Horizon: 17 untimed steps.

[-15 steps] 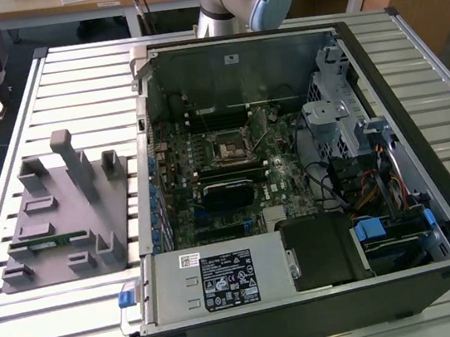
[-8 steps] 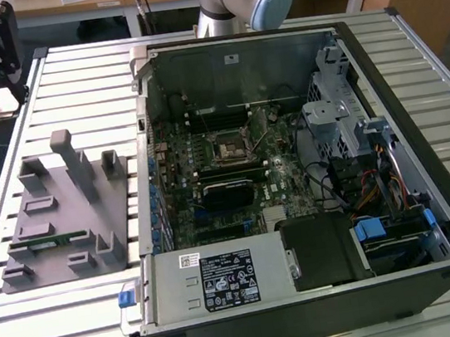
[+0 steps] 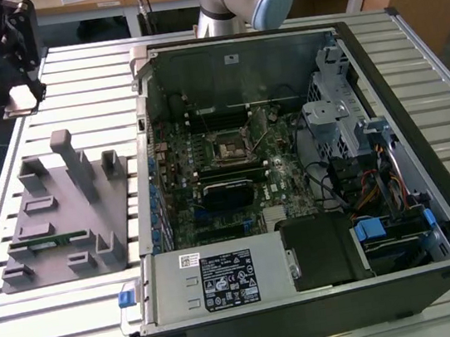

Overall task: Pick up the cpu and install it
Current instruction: 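Pick up the cpu and move it towards the insertion slot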

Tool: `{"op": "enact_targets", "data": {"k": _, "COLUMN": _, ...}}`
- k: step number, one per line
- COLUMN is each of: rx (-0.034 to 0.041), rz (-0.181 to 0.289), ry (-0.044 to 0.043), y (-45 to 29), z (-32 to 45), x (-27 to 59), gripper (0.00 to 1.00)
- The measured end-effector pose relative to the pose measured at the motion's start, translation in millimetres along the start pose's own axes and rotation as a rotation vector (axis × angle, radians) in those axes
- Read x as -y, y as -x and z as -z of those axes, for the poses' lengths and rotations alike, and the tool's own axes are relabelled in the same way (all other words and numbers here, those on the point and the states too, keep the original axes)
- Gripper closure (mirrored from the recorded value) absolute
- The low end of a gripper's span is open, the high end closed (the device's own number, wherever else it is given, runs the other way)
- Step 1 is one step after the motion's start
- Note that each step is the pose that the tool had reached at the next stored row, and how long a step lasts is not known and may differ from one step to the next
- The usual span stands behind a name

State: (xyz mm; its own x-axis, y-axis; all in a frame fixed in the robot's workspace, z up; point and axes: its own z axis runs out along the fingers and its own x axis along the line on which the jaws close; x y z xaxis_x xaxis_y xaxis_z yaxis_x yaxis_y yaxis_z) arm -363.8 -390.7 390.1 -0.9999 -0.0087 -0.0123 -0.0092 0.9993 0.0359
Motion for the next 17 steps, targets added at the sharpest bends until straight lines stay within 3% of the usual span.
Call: {"op": "enact_targets", "data": {"k": 17, "rx": -0.0001, "rz": 0.000, "ry": 0.0000, "y": 51.5, "z": -0.6, "x": 0.5, "gripper": 0.47}}
